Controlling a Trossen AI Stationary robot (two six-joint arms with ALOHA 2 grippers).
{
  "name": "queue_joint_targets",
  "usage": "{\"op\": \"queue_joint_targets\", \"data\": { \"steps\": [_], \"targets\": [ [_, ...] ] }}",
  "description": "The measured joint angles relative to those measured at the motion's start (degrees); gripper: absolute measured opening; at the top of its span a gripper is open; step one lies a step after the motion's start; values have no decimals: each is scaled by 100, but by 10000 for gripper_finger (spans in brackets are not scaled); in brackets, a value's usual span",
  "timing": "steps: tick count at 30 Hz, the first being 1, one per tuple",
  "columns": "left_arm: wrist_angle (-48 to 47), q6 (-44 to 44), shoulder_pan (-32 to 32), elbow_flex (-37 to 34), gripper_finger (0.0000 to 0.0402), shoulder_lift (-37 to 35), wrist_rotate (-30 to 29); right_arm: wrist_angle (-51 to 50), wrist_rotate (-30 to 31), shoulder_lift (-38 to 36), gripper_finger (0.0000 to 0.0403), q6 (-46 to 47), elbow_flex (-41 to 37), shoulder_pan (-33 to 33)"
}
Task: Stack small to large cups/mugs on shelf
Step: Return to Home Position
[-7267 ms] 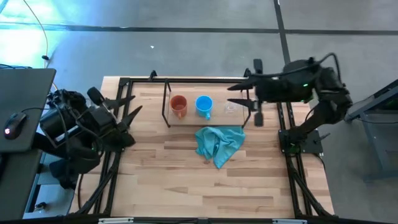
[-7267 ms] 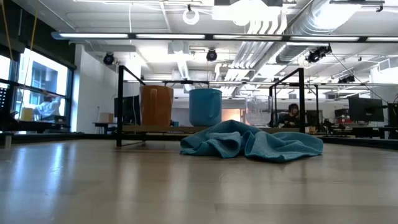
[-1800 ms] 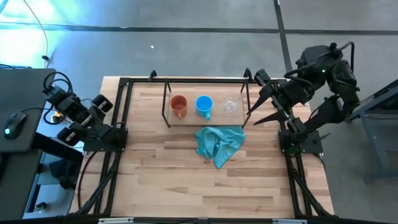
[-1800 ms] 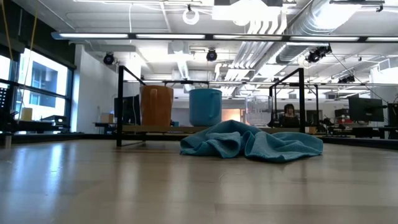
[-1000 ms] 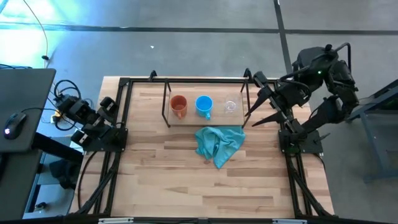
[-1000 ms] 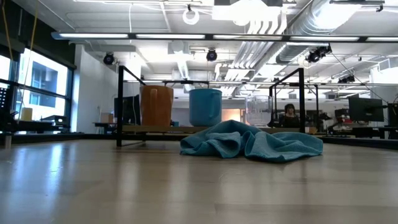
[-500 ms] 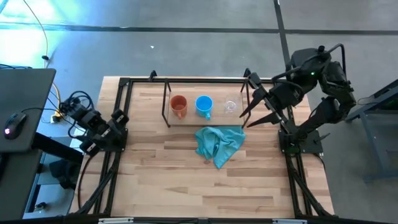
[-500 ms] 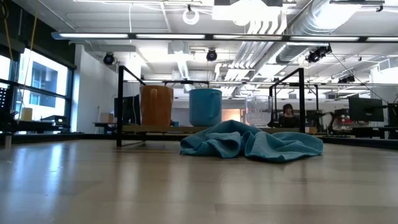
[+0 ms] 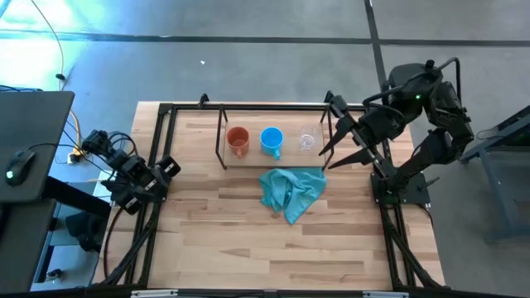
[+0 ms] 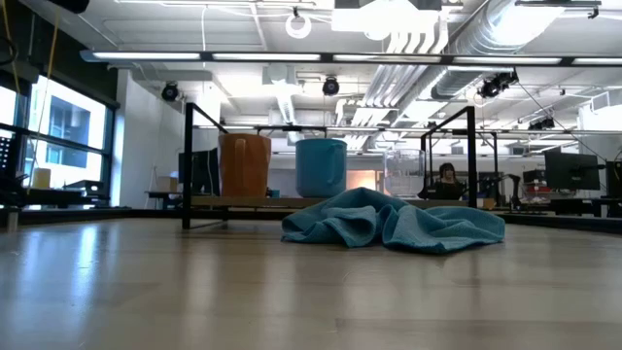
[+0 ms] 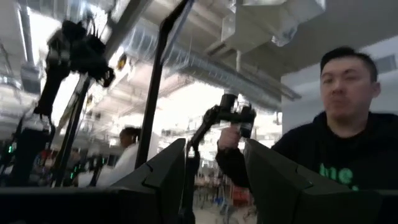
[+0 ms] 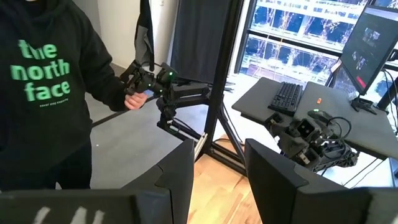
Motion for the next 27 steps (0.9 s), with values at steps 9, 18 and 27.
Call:
{"op": "queue_joint_targets", "data": {
  "steps": [9, 18, 27],
  "targets": [
    [-497, -85, 4, 9, 154, 0, 286, 82, 1, 1, 135, -12, 0, 0],
    [-638, 763, 4, 9, 154, 2, 384, 199, 4, 11, 135, 8, 0, -121],
    [-894, 1561, 6, 9, 154, 0, 187, 206, -137, 248, 135, 128, 0, -365]
  ]
}}
